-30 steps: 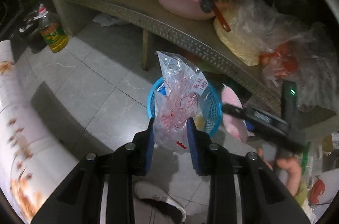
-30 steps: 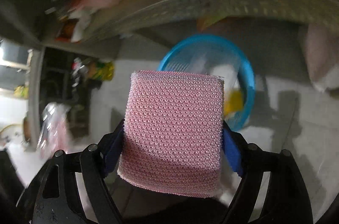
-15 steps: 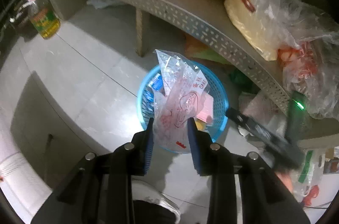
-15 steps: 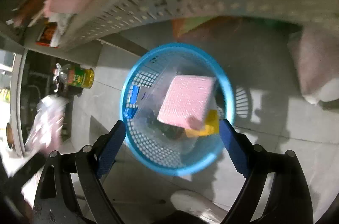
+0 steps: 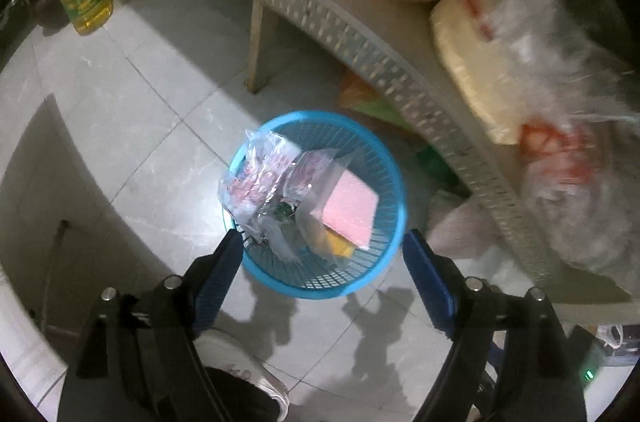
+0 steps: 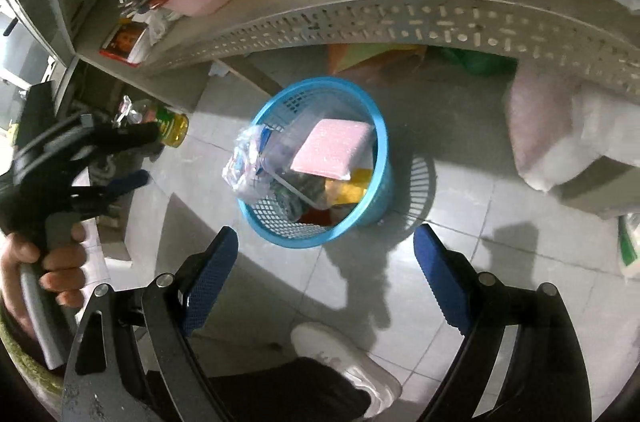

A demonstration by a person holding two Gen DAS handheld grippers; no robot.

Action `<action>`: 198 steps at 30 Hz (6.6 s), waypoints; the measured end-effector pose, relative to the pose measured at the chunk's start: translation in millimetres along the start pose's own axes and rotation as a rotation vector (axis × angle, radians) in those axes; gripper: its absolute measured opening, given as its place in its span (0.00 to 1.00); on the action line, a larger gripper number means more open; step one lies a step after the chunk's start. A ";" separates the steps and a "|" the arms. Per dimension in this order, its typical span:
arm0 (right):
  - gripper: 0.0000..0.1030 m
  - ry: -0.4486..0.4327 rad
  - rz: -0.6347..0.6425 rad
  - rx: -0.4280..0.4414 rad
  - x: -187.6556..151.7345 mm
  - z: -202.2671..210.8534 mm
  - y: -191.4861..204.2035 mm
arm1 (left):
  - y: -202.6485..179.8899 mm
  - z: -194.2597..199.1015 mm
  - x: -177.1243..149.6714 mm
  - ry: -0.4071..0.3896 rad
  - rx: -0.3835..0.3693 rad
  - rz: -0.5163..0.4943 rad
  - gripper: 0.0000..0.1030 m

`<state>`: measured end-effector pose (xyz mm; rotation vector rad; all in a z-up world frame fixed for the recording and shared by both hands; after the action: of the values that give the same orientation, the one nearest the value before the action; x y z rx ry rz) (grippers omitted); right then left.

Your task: Collect trash

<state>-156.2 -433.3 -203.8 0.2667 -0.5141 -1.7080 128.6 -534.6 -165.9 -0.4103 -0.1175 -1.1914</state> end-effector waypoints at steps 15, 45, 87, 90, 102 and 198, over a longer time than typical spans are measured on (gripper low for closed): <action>0.89 -0.189 0.396 0.119 -59.7 103.2 107.5 | 9.2 237.6 -135.1 -0.452 0.098 -0.086 0.91; 0.92 -0.414 0.956 0.239 -247.8 202.4 201.4 | 54.5 346.8 -391.4 -0.499 0.810 0.408 0.94; 0.92 -0.329 0.903 -0.061 -220.2 148.8 169.0 | 75.9 312.4 -429.5 -0.300 0.818 0.631 0.94; 0.92 -0.329 0.903 -0.060 -221.4 149.1 168.9 | 75.2 312.0 -429.3 -0.299 0.819 0.632 0.94; 0.92 -0.331 0.905 -0.060 -221.4 149.3 168.6 | 73.8 309.4 -427.9 -0.291 0.813 0.626 0.94; 0.92 -0.319 0.922 -0.054 -231.7 147.6 176.2 | 79.6 307.7 -432.9 -0.277 0.797 0.629 0.94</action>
<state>-22.1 -203.0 -15.4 -0.2671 -0.6851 -0.8539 78.2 -16.7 -33.1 0.1041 -0.6316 -0.3951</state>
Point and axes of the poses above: each gripper's, at about its wrist camera, not at the fingertips, and z roughly against the way its jaws point, y to its left, x to its top, the point moved 5 cm from there along -z, roughly the way its jaws point, and after that the axes turned 14 degrees about -z, right-handed, at the moved point
